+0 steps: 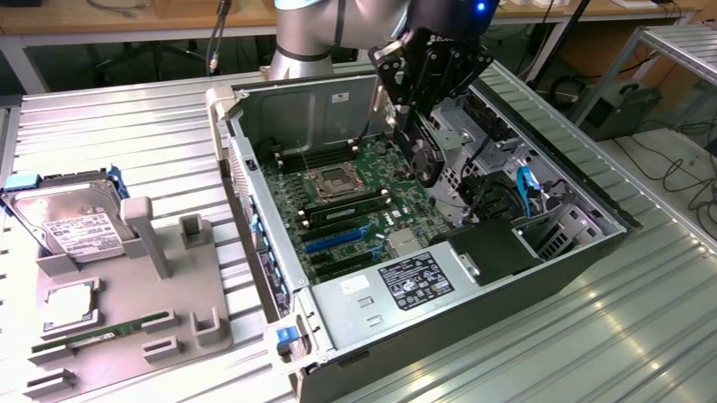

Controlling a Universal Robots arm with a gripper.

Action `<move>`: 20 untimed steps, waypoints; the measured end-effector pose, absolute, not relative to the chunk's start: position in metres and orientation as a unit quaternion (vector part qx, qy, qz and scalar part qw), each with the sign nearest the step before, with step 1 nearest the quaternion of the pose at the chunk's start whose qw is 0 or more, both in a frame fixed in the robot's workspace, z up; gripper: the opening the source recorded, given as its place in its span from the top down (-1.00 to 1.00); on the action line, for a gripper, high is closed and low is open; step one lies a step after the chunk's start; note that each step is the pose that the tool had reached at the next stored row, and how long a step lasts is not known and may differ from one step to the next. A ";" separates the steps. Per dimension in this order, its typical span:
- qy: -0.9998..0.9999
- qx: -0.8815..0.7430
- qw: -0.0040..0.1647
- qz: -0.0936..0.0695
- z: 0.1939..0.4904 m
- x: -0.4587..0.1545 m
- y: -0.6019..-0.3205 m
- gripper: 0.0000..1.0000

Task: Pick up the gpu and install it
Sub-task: 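Pick up the gpu and move the gpu toward the slot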

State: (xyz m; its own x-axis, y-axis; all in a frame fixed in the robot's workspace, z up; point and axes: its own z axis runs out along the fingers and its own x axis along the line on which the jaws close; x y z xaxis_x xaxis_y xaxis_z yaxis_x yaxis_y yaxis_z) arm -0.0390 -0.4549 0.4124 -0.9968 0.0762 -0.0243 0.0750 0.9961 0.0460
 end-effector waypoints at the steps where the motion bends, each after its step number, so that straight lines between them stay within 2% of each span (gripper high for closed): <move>1: 0.999 0.038 0.013 0.023 0.412 -0.039 -0.455 0.47; 20: 0.999 0.038 0.013 0.023 0.407 -0.031 -0.455 0.47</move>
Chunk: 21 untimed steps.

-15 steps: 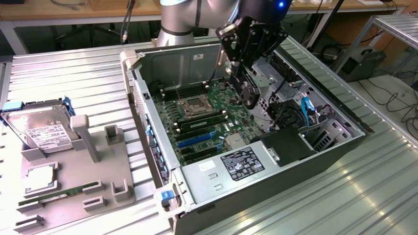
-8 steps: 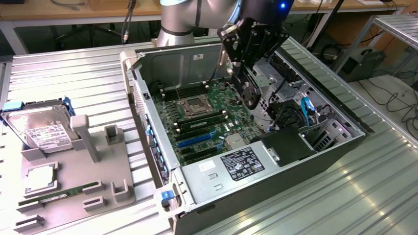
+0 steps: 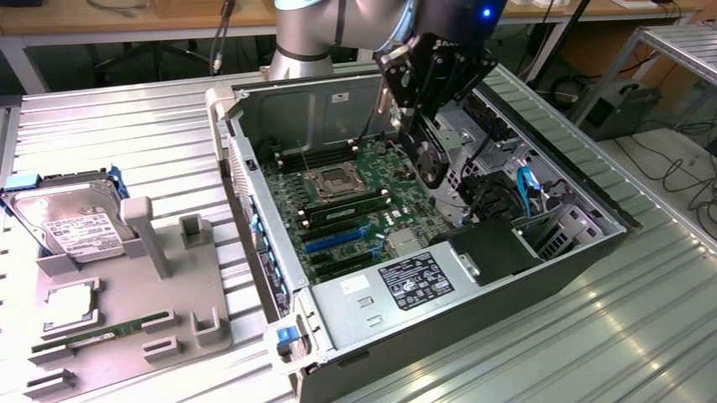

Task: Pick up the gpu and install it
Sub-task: 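Pick up the gpu and move the gpu toward the slot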

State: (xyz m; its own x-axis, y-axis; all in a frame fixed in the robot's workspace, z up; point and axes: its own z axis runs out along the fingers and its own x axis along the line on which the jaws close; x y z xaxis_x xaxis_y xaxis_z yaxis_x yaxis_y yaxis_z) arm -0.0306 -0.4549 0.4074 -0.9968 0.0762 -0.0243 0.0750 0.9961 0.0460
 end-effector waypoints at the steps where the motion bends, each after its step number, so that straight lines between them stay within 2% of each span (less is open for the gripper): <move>1: 0.999 0.038 0.013 0.023 0.407 -0.030 -0.455 0.47; 21: 0.999 0.038 0.013 0.023 0.396 -0.025 -0.449 0.47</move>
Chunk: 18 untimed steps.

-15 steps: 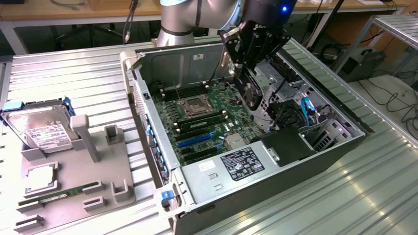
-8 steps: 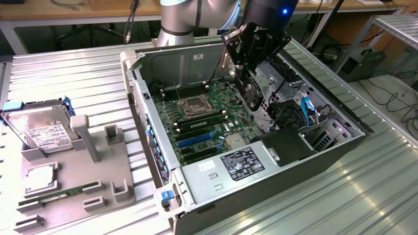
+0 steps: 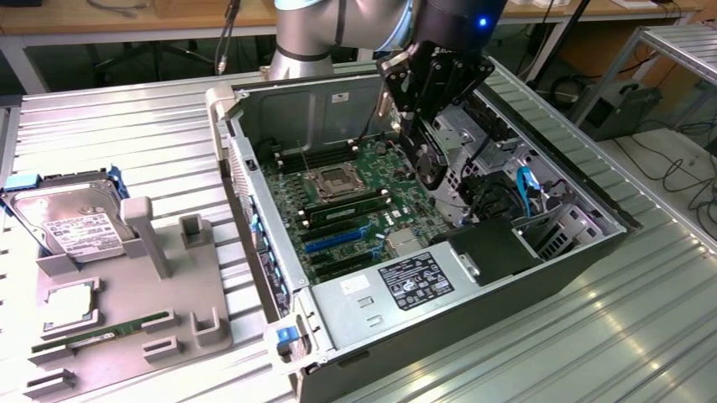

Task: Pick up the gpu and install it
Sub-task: 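Pick up the gpu and move the gpu toward the slot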

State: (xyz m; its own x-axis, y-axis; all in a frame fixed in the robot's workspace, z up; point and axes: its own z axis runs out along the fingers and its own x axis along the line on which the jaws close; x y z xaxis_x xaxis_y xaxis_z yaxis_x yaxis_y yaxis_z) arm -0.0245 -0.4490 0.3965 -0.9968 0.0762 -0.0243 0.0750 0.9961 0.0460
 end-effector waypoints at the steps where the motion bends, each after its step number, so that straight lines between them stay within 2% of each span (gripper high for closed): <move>1: 0.999 0.038 0.013 0.023 0.396 -0.025 -0.449 0.47; 18: 0.999 0.038 0.013 0.022 0.391 -0.026 -0.448 0.47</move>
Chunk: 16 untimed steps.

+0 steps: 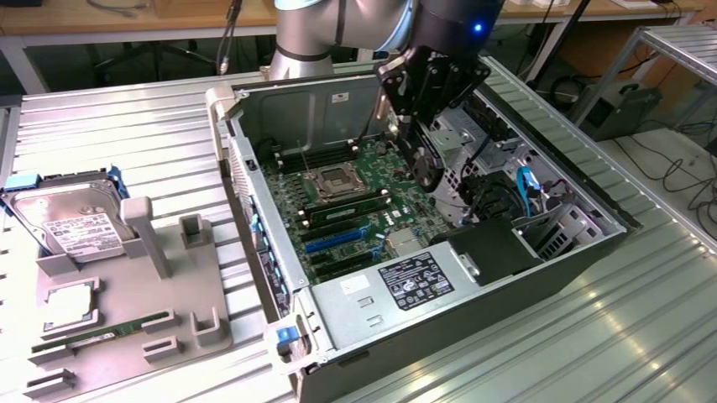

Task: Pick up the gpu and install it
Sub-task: 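Pick up the gpu and move the gpu toward the slot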

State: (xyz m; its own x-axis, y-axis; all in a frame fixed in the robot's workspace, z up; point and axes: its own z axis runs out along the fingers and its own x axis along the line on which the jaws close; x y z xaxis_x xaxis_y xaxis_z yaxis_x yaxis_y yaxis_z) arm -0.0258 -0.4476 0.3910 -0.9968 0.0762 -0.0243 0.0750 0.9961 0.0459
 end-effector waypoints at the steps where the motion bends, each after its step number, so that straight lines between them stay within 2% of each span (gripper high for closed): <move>1: 0.999 0.038 0.013 0.023 0.391 -0.026 -0.448 0.47; 16: 0.999 0.038 0.013 0.023 0.386 -0.026 -0.448 0.47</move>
State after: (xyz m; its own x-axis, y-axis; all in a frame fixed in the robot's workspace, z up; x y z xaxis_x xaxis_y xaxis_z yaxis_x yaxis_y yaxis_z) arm -0.0264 -0.4476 0.3863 -0.9968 0.0762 -0.0243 0.0750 0.9961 0.0459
